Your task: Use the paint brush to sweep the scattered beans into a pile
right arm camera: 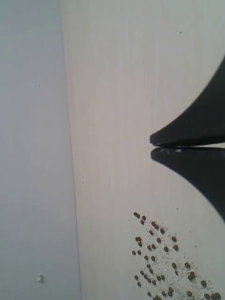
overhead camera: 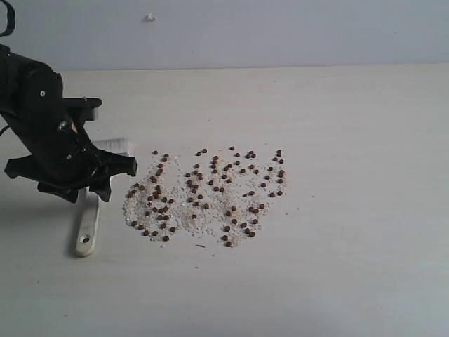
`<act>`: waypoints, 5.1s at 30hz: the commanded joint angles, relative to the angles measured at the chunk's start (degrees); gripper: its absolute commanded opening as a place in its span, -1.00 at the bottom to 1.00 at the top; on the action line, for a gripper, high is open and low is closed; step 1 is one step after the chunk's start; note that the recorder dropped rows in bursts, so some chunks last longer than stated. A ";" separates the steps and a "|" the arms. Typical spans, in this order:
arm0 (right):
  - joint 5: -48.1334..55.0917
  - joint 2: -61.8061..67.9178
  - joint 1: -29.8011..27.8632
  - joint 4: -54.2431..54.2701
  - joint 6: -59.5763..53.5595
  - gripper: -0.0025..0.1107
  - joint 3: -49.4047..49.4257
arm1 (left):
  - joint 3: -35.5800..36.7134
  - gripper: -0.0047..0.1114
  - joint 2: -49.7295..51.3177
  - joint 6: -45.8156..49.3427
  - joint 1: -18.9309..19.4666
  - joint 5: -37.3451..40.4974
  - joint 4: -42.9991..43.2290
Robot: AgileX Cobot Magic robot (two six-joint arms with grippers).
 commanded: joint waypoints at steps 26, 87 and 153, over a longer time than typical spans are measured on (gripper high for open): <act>-0.45 -0.37 -0.06 0.00 -0.07 -0.96 0.30 | 2.74 -0.29 5.79 3.59 0.91 0.59 -3.07; -45.28 -0.37 -0.09 -38.16 56.19 -0.96 0.30 | -30.41 -0.92 -0.50 20.00 1.04 19.94 7.48; -60.74 119.48 31.30 -35.65 9.08 0.13 -66.37 | -37.64 -0.92 -0.15 27.45 1.04 31.11 -10.38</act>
